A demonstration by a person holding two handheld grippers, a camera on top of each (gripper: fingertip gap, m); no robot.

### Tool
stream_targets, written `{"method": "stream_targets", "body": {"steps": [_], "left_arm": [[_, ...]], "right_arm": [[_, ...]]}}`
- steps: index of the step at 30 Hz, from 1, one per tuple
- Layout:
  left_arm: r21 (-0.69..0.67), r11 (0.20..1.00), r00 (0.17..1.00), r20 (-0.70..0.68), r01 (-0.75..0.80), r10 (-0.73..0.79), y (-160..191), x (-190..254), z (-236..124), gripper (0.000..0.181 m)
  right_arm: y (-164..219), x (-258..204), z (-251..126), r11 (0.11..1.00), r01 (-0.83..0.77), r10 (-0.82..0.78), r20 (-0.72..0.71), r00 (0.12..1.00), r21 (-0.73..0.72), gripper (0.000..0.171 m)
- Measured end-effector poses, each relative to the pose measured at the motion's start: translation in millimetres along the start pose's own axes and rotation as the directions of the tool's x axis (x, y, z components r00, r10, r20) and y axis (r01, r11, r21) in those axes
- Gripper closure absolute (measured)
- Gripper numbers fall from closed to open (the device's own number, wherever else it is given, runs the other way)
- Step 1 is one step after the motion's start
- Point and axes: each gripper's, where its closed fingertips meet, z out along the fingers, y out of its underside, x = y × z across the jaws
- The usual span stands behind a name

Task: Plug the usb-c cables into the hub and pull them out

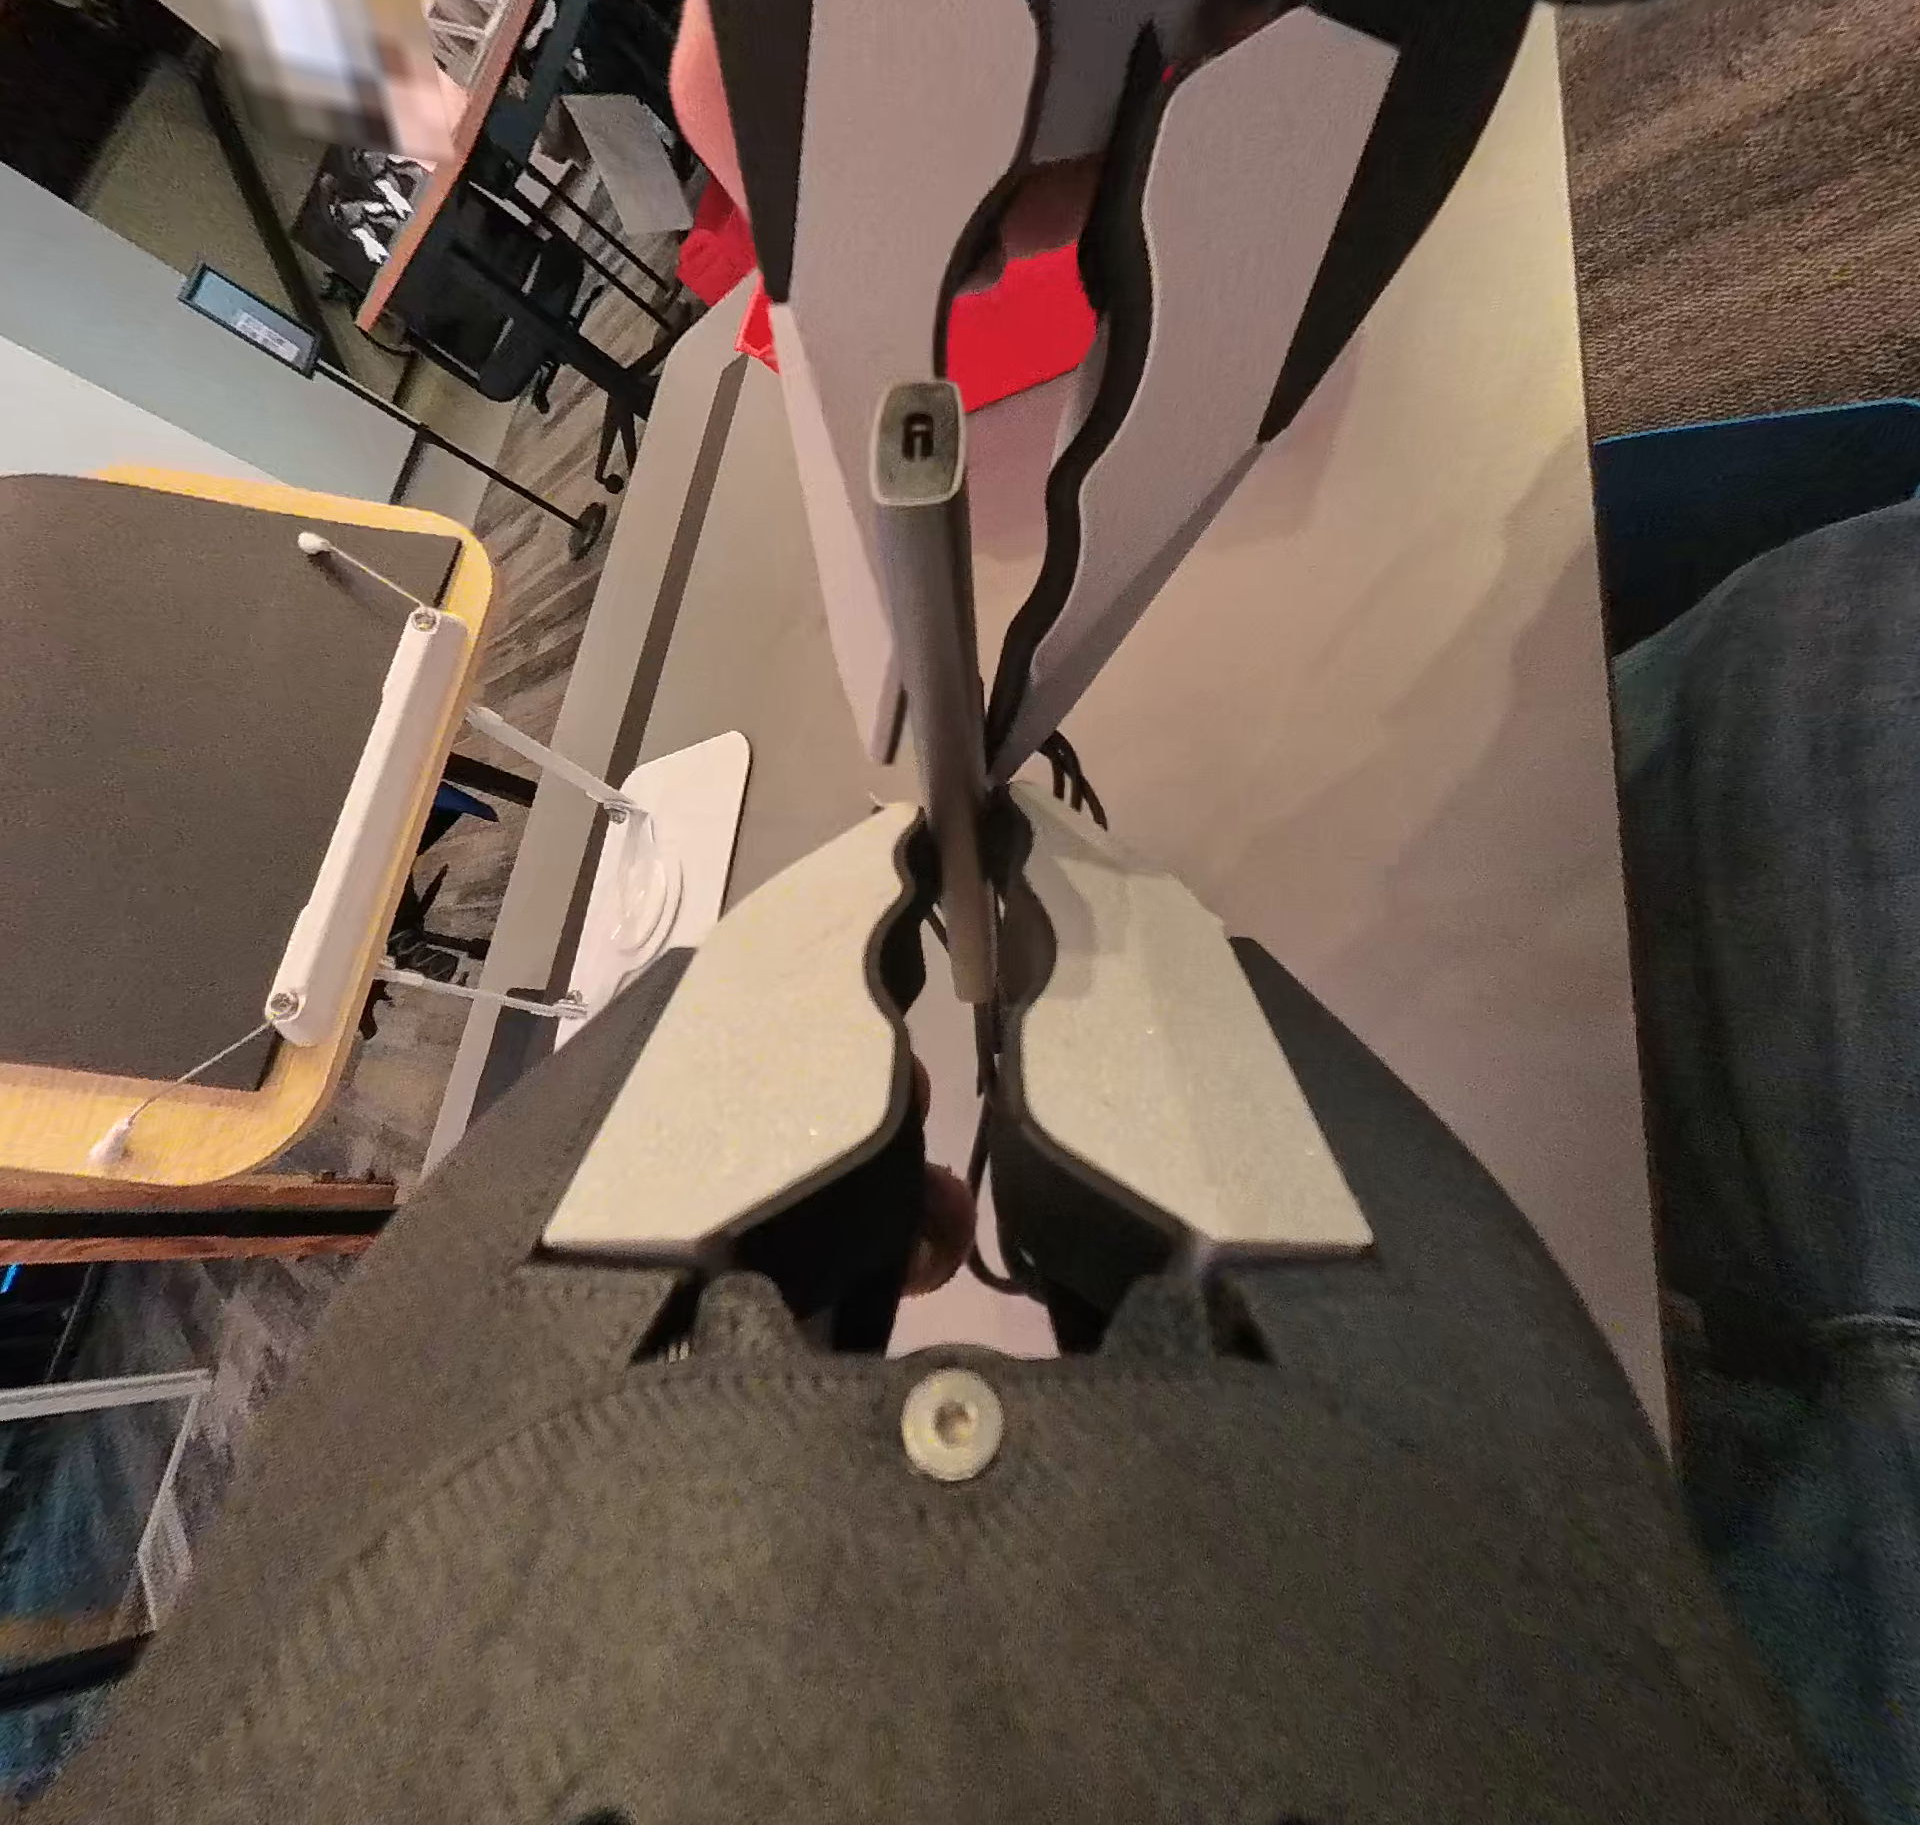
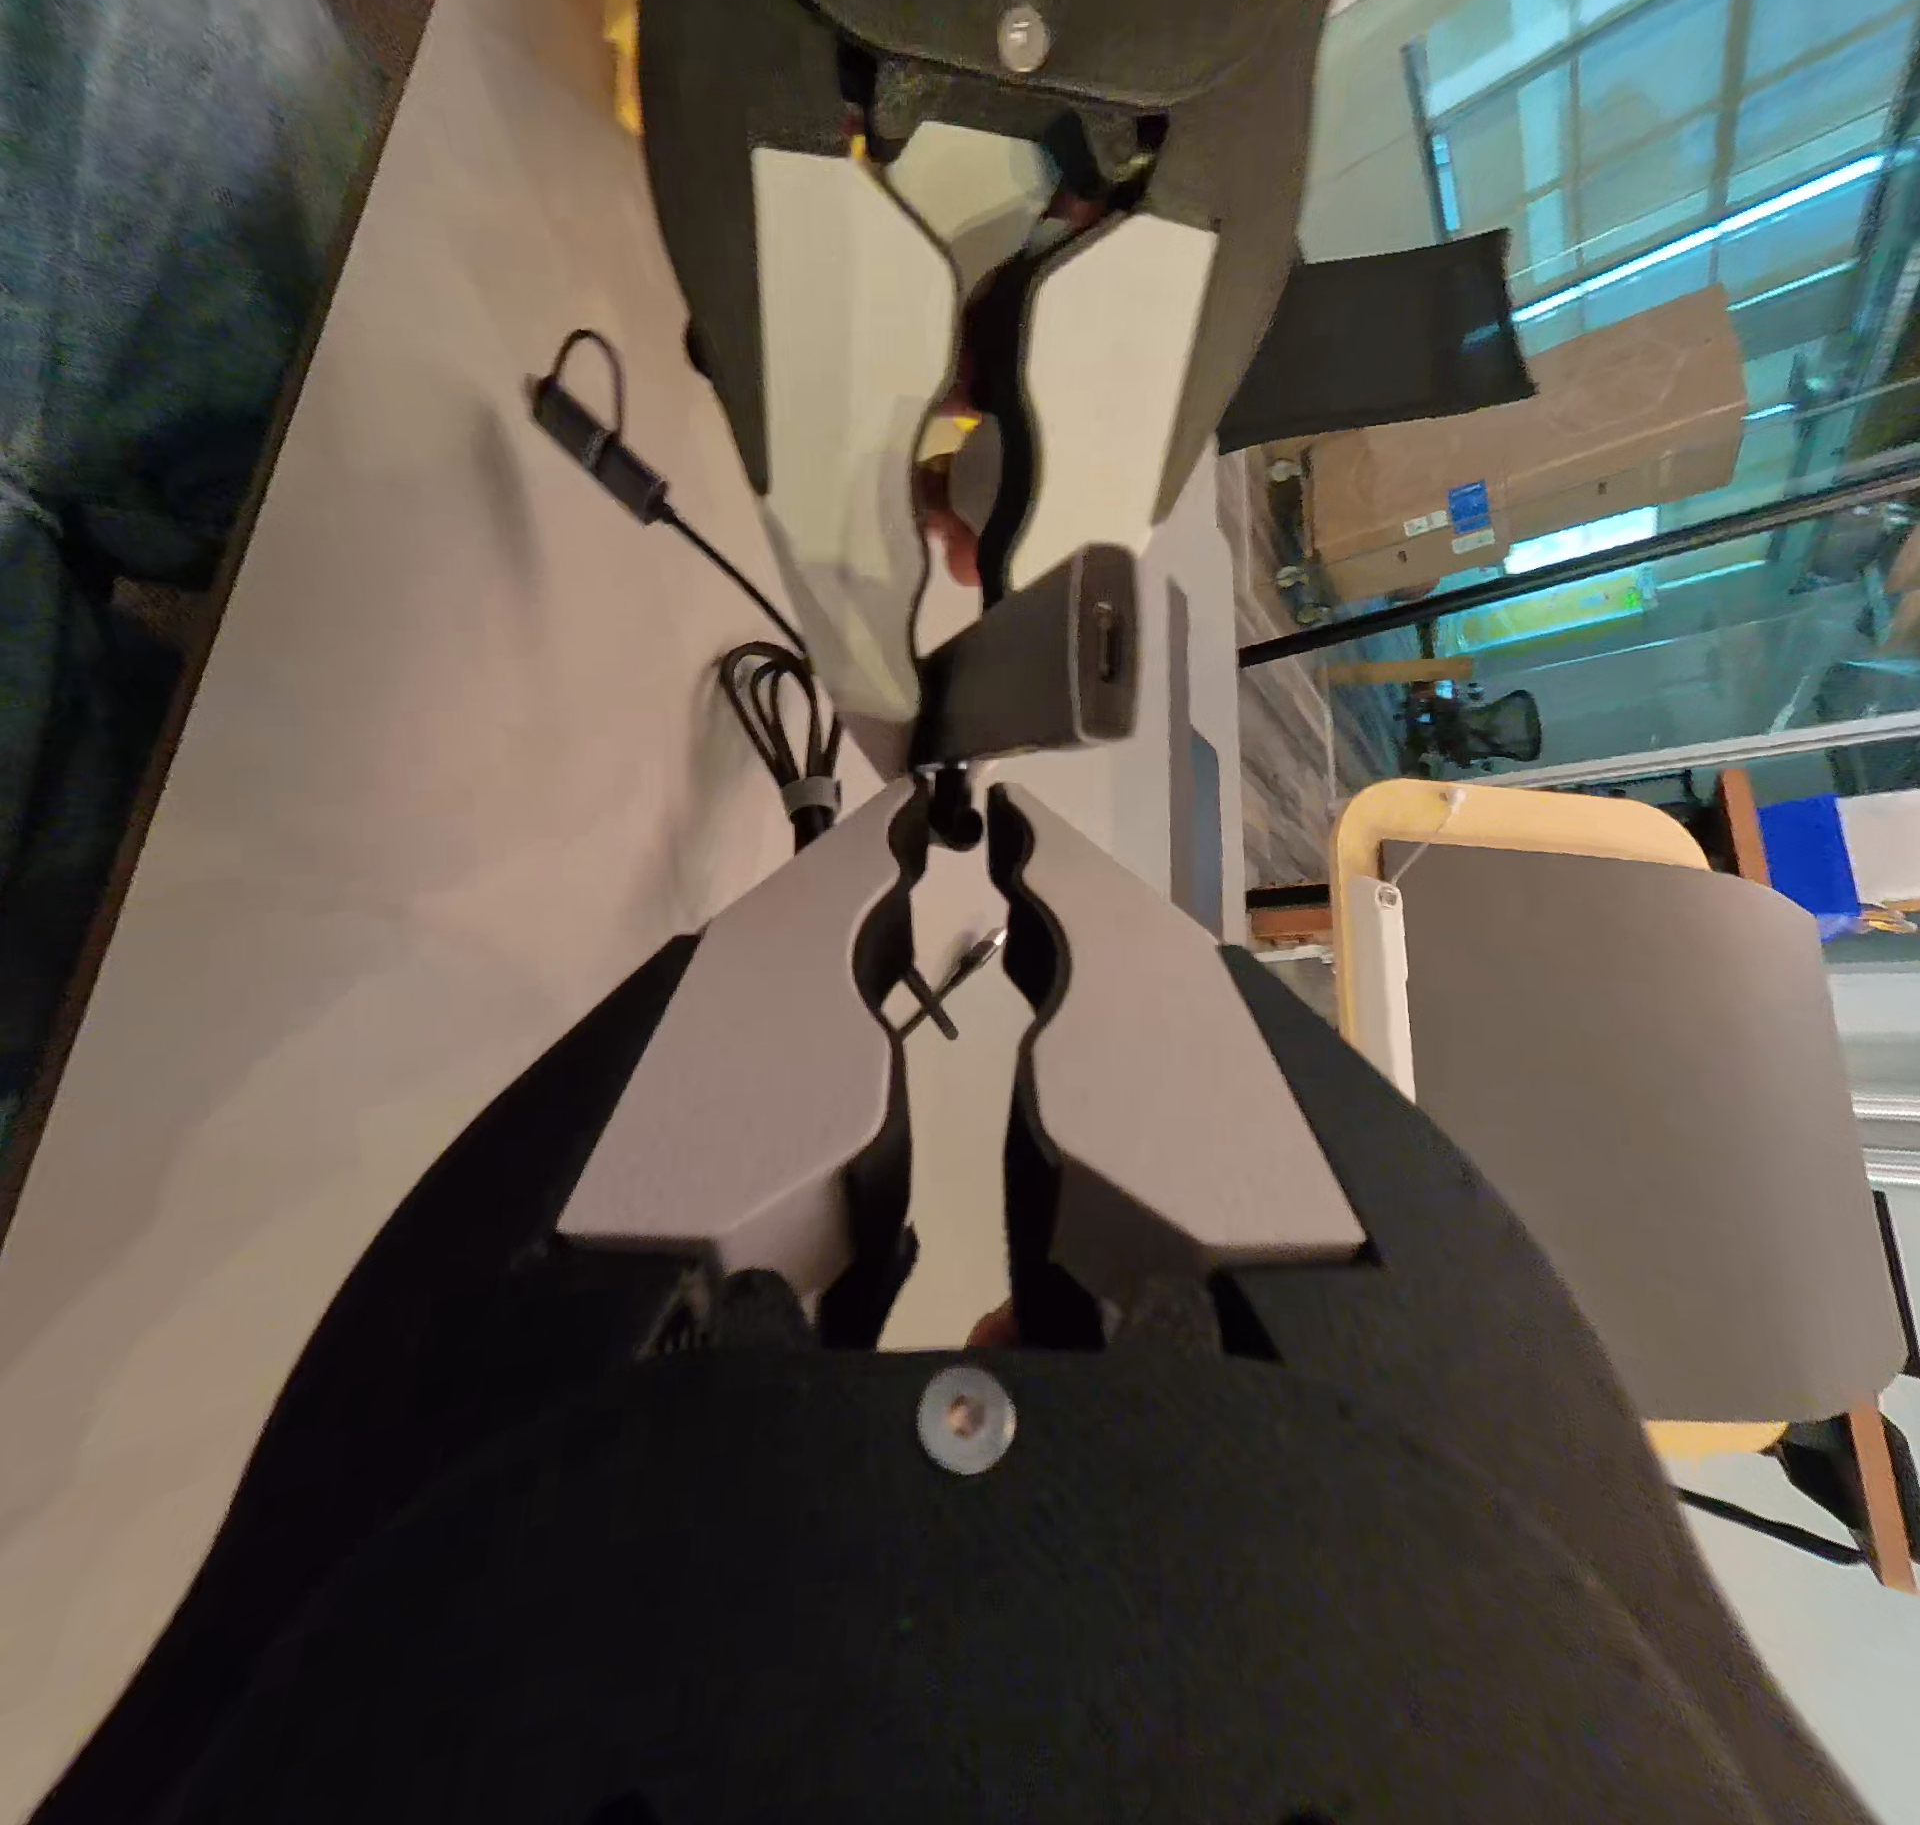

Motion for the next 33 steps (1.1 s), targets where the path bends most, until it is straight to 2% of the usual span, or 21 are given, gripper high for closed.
{"method": "stream_targets", "body": {"steps": [6,9,12,18,23,24,26,28,31,33], "left_arm": [[-0.065,0.995,0.997,0.011,-0.076,0.077,5,4,5,0.173],[-0.114,0.982,0.989,-0.010,-0.150,0.150,10,12,9,0.173],[-0.077,0.991,0.994,-0.028,-0.110,0.108,9,14,10,0.172],[0.031,0.999,0.998,-0.053,0.025,-0.023,4,10,6,0.172],[0.138,0.976,0.982,-0.107,0.171,-0.157,-10,7,-1,0.172],[0.127,0.971,0.979,-0.056,0.203,-0.198,-3,-6,-5,0.172],[0.188,0.918,0.936,-0.026,0.350,-0.351,12,-44,-31,0.173],[0.200,0.929,0.947,0.021,0.311,-0.321,8,-63,-47,0.172],[0.180,0.944,0.957,0.027,0.278,-0.287,8,-61,-42,0.172],[0.135,0.957,0.965,0.019,0.257,-0.262,16,-52,-35,0.172]], "right_arm": [[7,-9,4,0.992,0.091,-0.088,0.037,0.995,-0.089,0.167],[14,-21,6,0.979,0.159,-0.145,0.109,0.983,-0.126,0.168],[15,-24,5,0.984,0.148,-0.134,0.137,0.981,-0.098,0.168],[11,-18,2,1.000,0.019,-0.017,0.092,0.996,-0.024,0.167],[6,-11,-9,0.990,-0.120,0.112,0.099,0.989,0.075,0.167],[20,-6,-12,0.991,-0.130,0.127,0.078,0.989,0.039,0.167],[40,8,-27,0.980,-0.195,0.194,0.030,0.980,0.027,0.167],[35,17,-35,0.978,-0.207,0.207,-0.006,0.978,0.037,0.168],[40,19,-27,0.970,-0.243,0.243,-0.021,0.970,0.030,0.167],[38,32,-39,0.946,-0.314,0.318,-0.028,0.948,0.082,0.167]]}}
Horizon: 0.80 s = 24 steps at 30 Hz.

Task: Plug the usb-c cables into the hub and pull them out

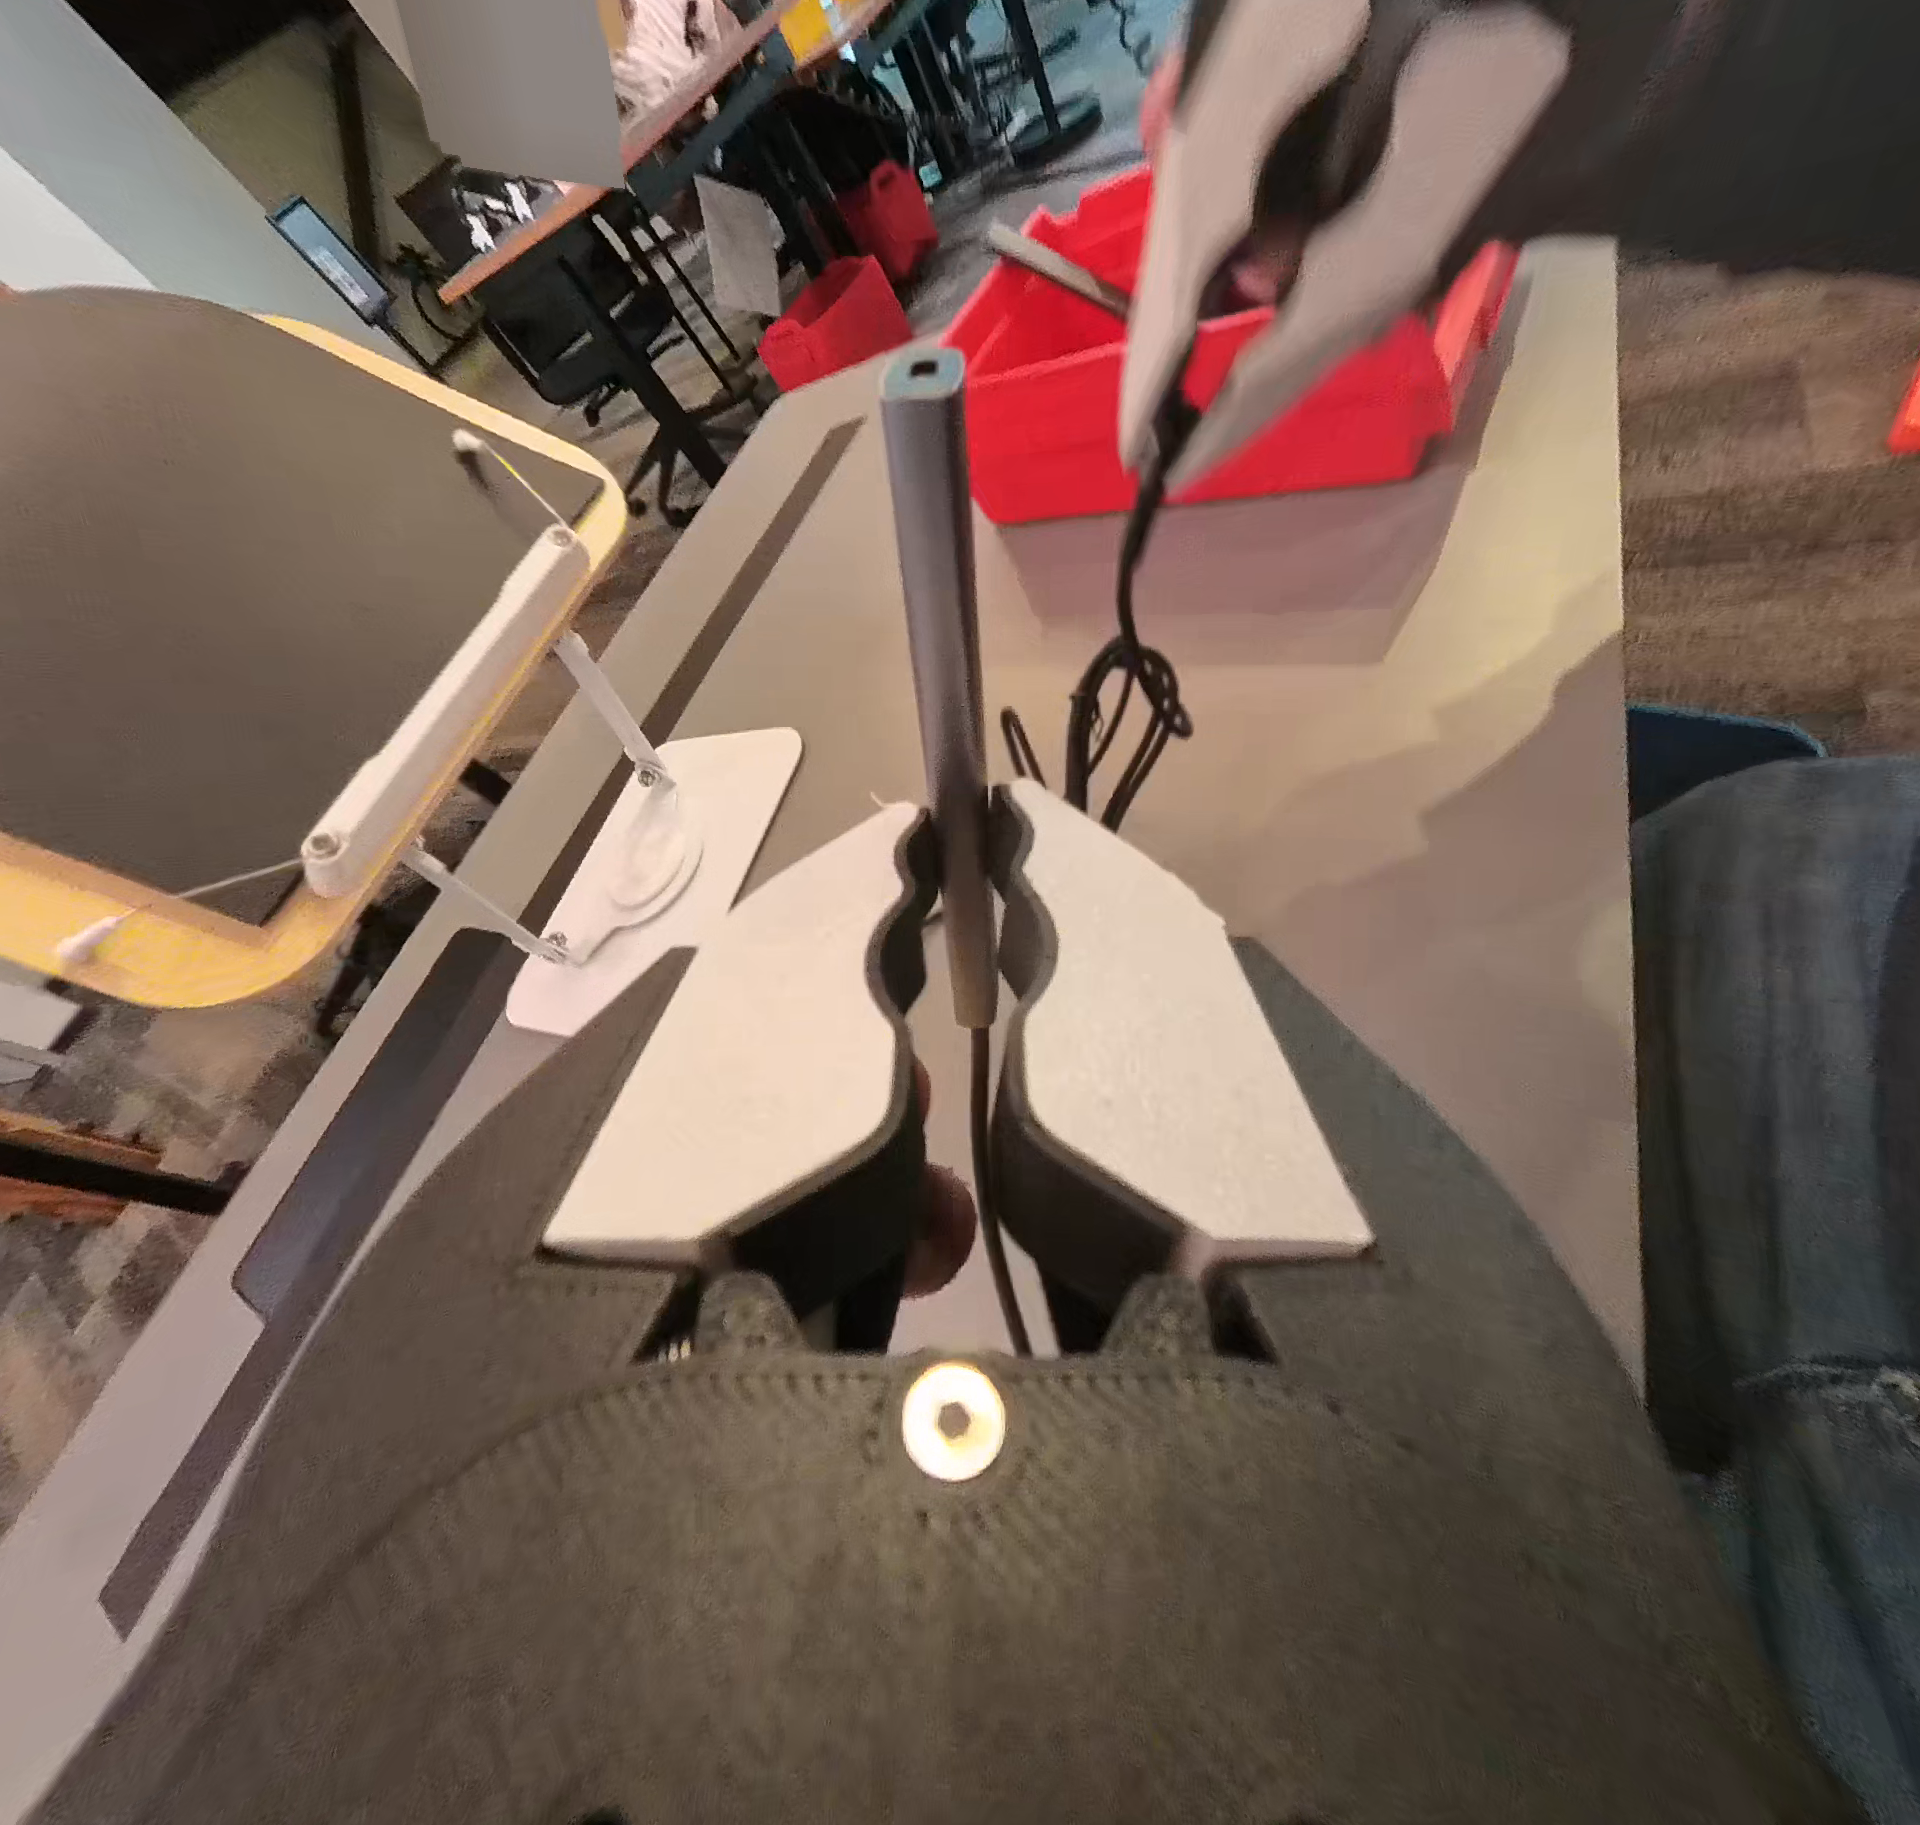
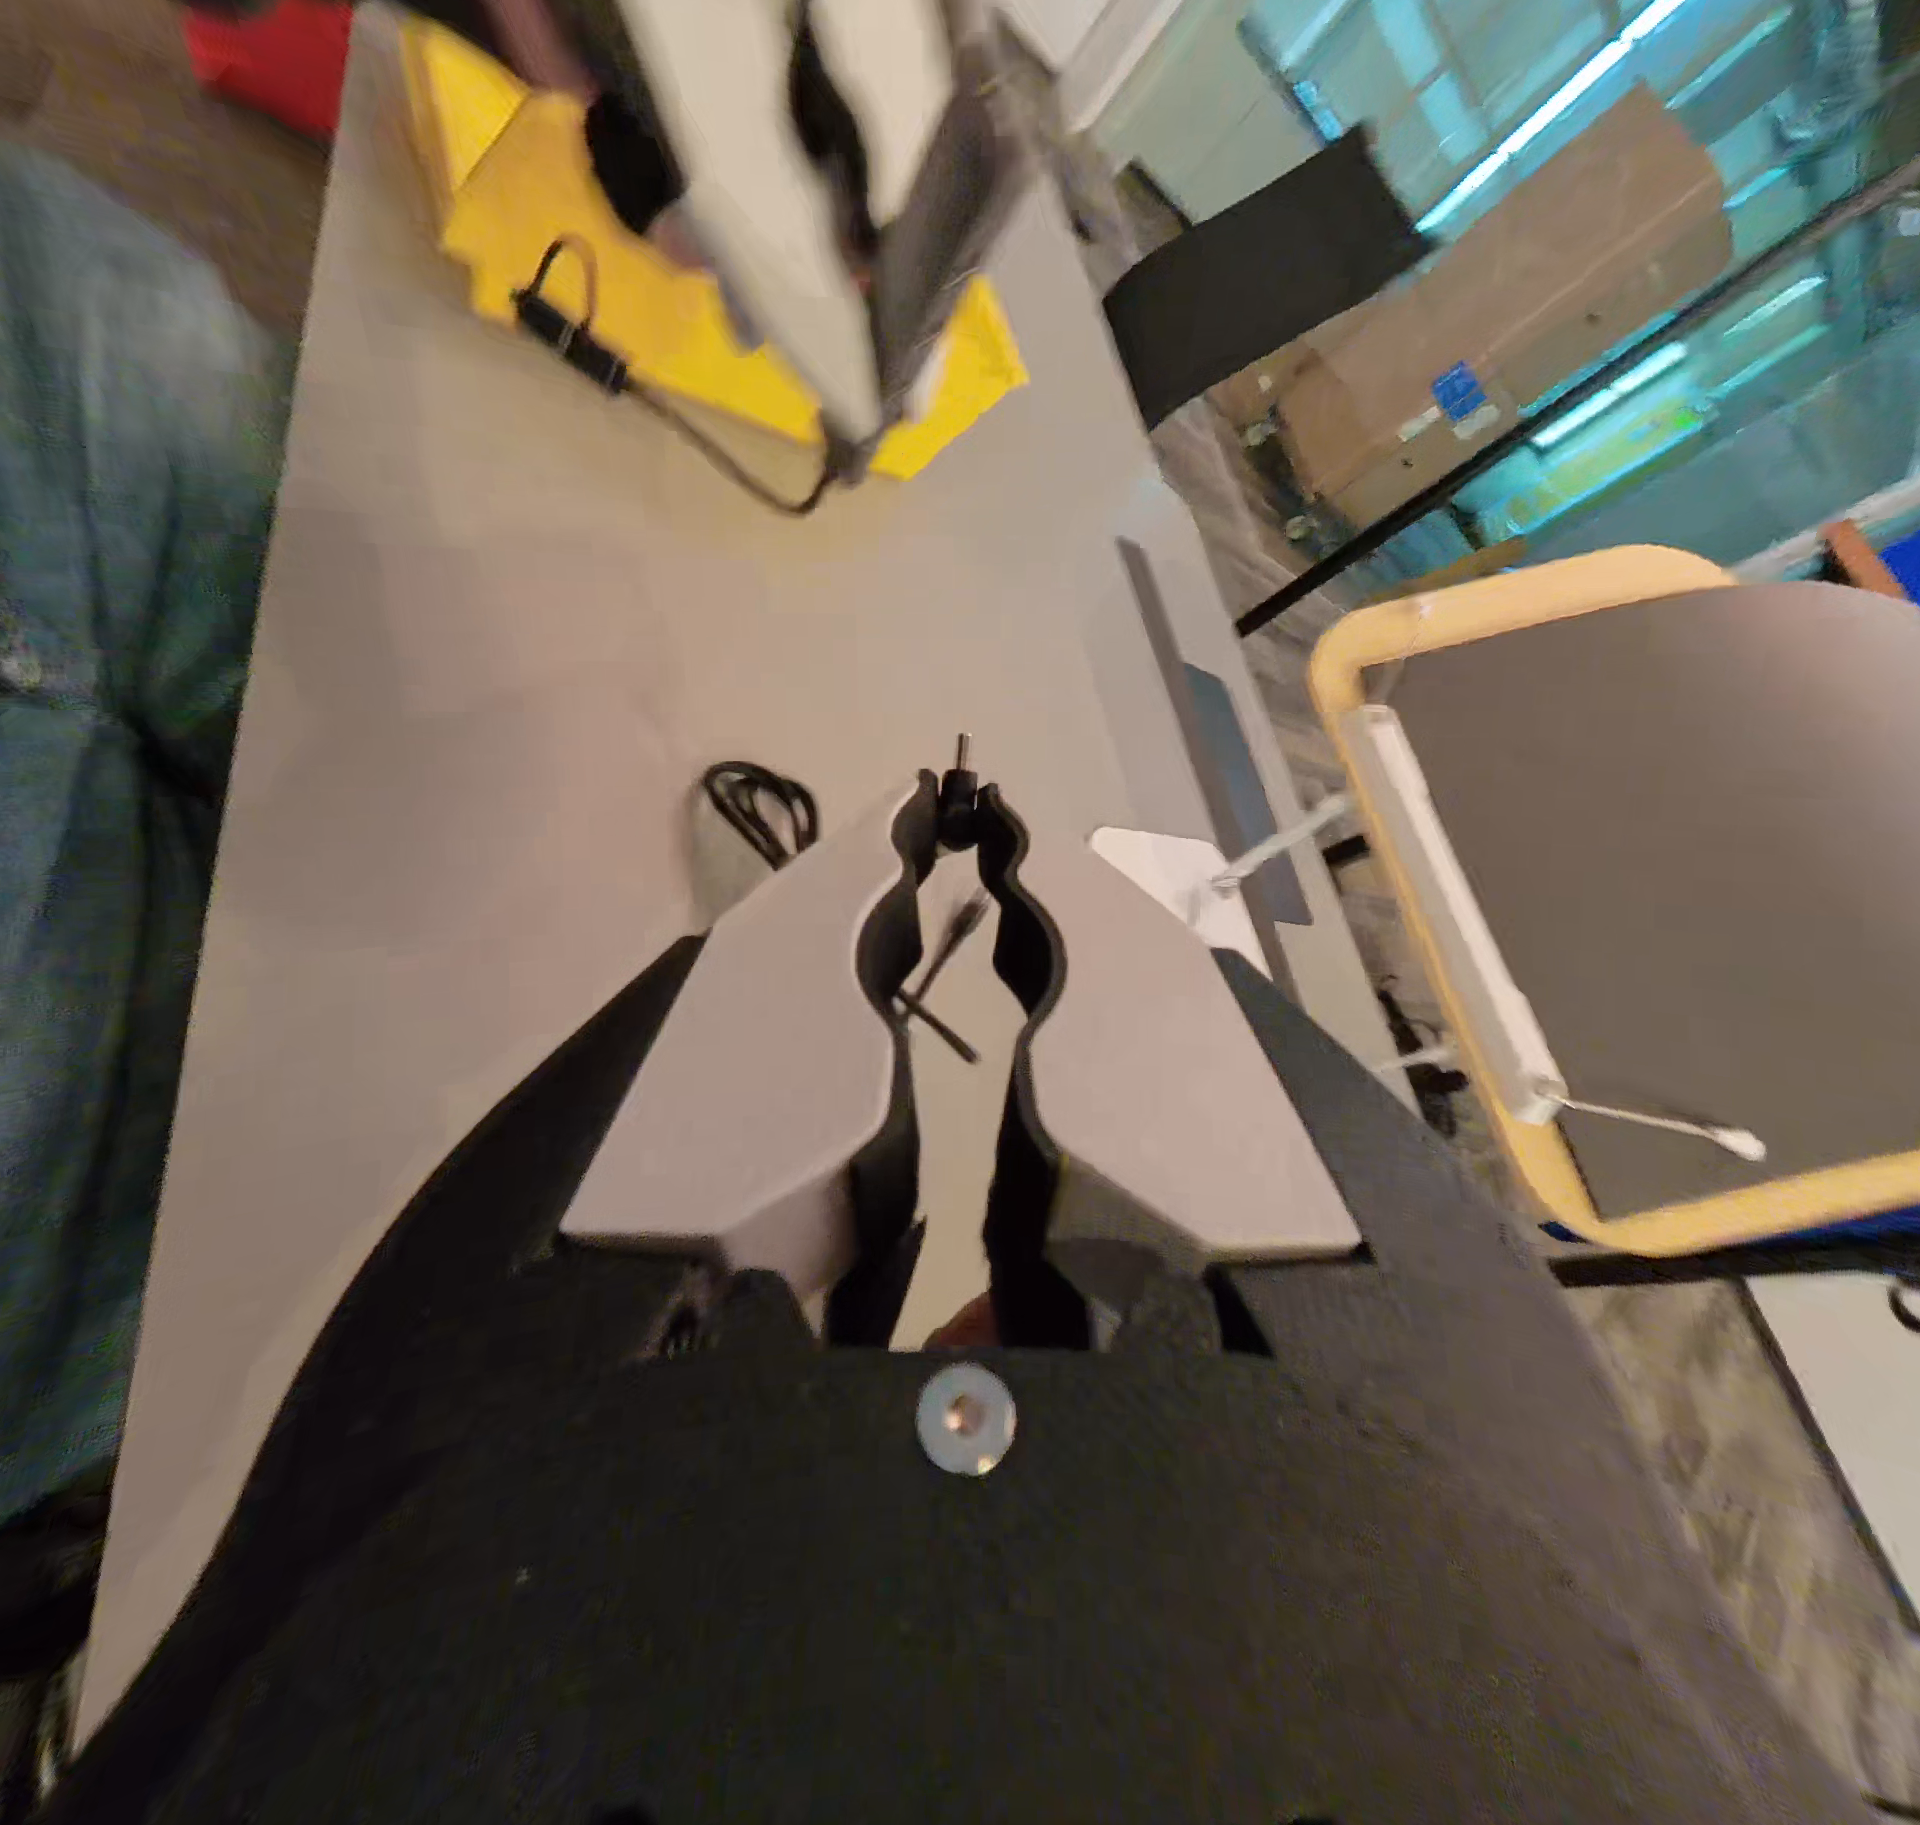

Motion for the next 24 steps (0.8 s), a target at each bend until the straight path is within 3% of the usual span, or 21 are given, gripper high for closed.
{"method": "stream_targets", "body": {"steps": [4,15,24], "left_arm": [[-0.041,0.999,0.999,0.032,-0.036,0.037,3,-2,9,0.173],[-0.070,0.997,0.998,0.041,-0.034,0.037,15,-5,12,0.172],[-0.088,0.996,0.998,0.049,-0.028,0.032,21,-6,17,0.172]], "right_arm": [[-4,45,-32,0.999,-0.032,0.028,-0.142,0.989,-0.024,0.167],[2,128,-118,0.993,-0.105,0.080,-0.330,0.941,-0.058,0.167],[4,172,-162,0.990,-0.123,0.079,-0.441,0.894,-0.072,0.167]]}}
